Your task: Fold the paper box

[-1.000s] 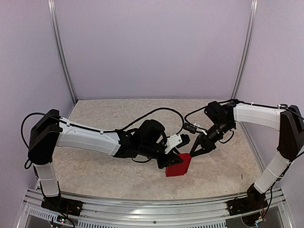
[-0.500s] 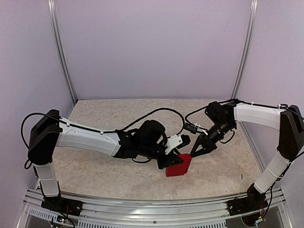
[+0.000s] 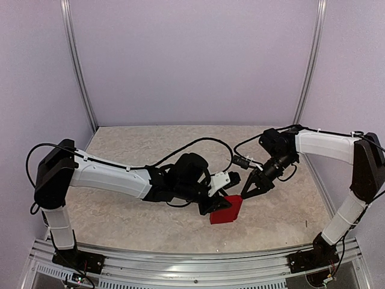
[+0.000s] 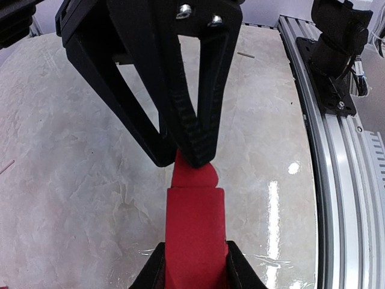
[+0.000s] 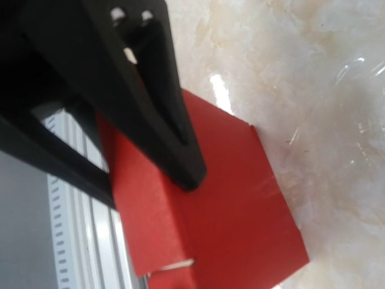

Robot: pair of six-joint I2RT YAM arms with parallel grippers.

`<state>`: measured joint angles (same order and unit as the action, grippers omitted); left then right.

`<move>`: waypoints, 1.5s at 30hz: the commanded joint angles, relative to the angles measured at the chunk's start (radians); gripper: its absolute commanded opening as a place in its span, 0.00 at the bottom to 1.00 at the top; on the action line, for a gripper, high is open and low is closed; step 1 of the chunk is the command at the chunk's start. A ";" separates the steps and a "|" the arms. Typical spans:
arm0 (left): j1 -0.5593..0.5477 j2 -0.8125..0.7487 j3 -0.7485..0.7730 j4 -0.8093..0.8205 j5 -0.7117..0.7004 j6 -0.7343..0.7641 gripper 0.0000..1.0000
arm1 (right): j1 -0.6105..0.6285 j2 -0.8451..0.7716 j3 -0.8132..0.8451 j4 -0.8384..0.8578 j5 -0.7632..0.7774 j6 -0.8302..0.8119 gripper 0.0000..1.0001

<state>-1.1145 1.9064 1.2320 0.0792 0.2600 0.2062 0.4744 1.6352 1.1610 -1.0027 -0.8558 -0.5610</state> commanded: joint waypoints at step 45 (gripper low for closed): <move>0.027 0.054 -0.011 -0.164 -0.071 -0.032 0.28 | 0.008 -0.033 0.007 -0.034 -0.052 0.028 0.21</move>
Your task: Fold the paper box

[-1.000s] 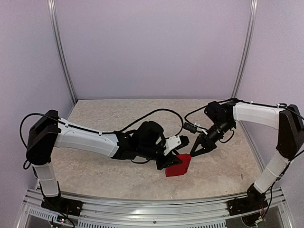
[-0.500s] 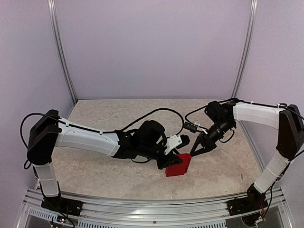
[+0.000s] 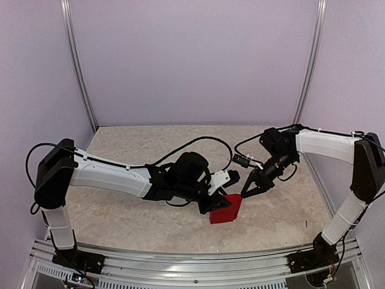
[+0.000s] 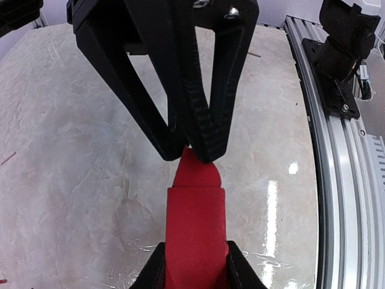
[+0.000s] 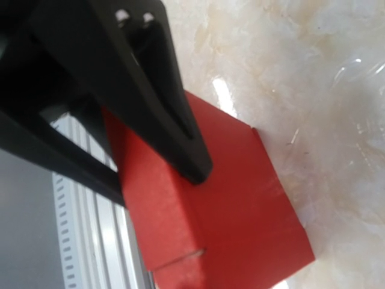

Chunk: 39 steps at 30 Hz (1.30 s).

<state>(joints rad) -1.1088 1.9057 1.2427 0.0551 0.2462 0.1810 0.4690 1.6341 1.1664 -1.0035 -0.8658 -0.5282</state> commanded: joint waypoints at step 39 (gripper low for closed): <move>0.041 0.063 -0.016 -0.098 0.044 0.000 0.29 | 0.080 -0.042 0.003 0.047 0.064 0.069 0.12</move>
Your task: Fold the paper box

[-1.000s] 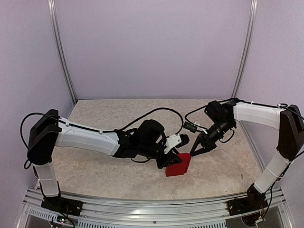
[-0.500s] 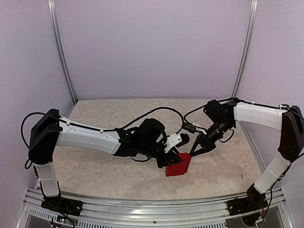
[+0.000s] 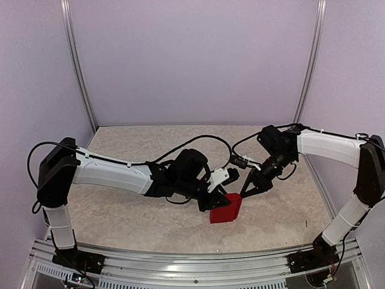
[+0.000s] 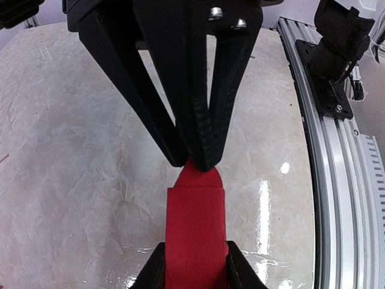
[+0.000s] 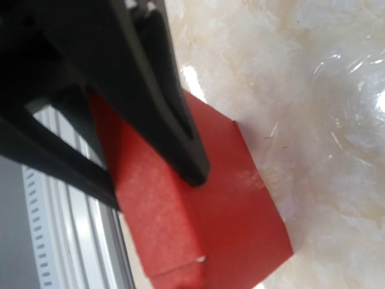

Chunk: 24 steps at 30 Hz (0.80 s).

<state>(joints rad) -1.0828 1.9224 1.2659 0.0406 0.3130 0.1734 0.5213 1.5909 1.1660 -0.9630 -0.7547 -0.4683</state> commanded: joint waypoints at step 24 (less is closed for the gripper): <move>0.005 -0.002 -0.108 -0.008 0.043 0.029 0.29 | 0.013 0.023 0.010 0.008 -0.004 -0.020 0.15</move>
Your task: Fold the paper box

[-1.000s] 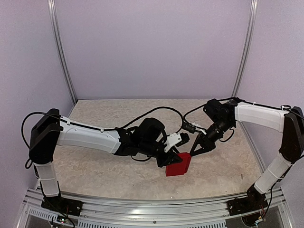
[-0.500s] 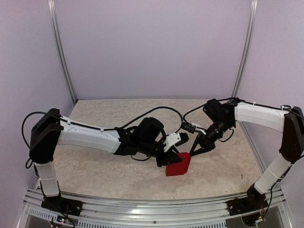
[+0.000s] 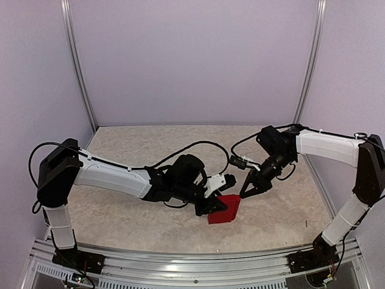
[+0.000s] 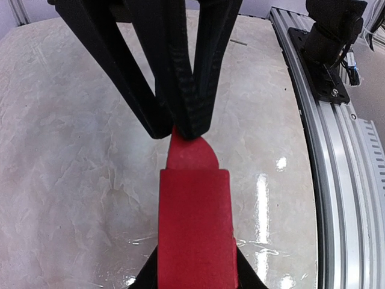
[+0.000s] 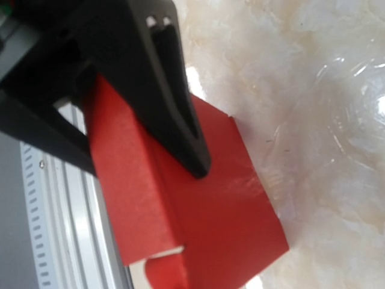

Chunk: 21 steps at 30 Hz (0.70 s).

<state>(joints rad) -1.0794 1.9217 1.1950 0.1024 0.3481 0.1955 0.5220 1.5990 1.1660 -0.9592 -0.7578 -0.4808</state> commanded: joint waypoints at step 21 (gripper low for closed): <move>0.003 0.035 0.011 -0.099 -0.023 0.011 0.29 | 0.012 0.035 0.040 -0.084 -0.151 -0.068 0.14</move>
<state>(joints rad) -1.0805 1.9217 1.2041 0.0799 0.3561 0.2073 0.5224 1.6253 1.1847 -0.9974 -0.8307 -0.5323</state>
